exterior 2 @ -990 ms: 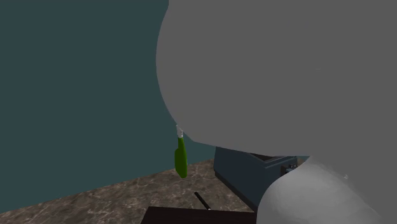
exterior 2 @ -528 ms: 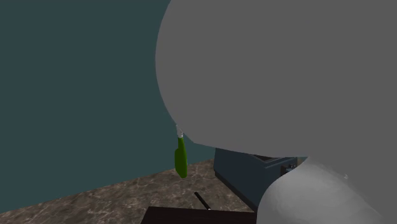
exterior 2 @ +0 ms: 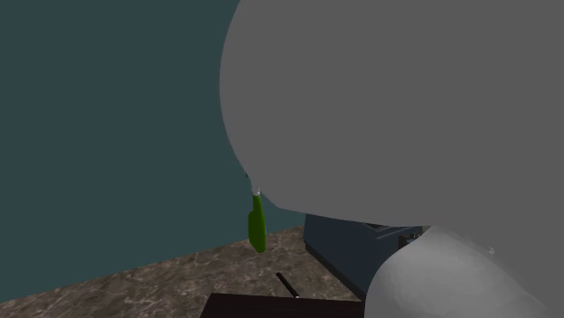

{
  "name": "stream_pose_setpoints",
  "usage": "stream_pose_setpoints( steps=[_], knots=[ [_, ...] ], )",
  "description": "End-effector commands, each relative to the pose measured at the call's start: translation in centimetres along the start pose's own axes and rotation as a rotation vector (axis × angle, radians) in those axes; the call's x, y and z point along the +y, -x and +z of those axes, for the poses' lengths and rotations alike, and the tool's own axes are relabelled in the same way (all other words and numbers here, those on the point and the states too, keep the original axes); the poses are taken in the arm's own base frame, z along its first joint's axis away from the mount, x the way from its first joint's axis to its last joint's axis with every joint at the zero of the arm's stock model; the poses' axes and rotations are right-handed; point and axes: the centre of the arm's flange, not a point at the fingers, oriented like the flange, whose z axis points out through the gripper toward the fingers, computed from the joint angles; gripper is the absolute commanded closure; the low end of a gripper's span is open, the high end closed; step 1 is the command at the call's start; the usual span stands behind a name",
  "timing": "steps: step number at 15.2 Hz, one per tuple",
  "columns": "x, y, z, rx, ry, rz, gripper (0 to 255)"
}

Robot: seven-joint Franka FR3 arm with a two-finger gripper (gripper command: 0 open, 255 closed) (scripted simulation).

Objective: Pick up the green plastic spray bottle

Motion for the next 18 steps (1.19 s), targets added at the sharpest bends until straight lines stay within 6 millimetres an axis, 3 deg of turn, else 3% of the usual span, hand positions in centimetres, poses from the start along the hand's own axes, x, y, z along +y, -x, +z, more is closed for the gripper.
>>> stream_pose_setpoints(
  steps=[1,9,11,12,18],
  knots=[
    [-1.0,-1.7,1.9,0.004,-0.011,-0.022,0],
    [-0.9,-1.7,6.2,0.005,-0.013,-0.026,0],
    [-0.9,-1.7,6.2,0.005,-0.013,-0.026,0],
    [-0.9,-1.7,6.2,0.005,-0.013,-0.026,255],
    [-0.8,-1.7,6.3,0.005,-0.013,-0.026,255]
  ],
)
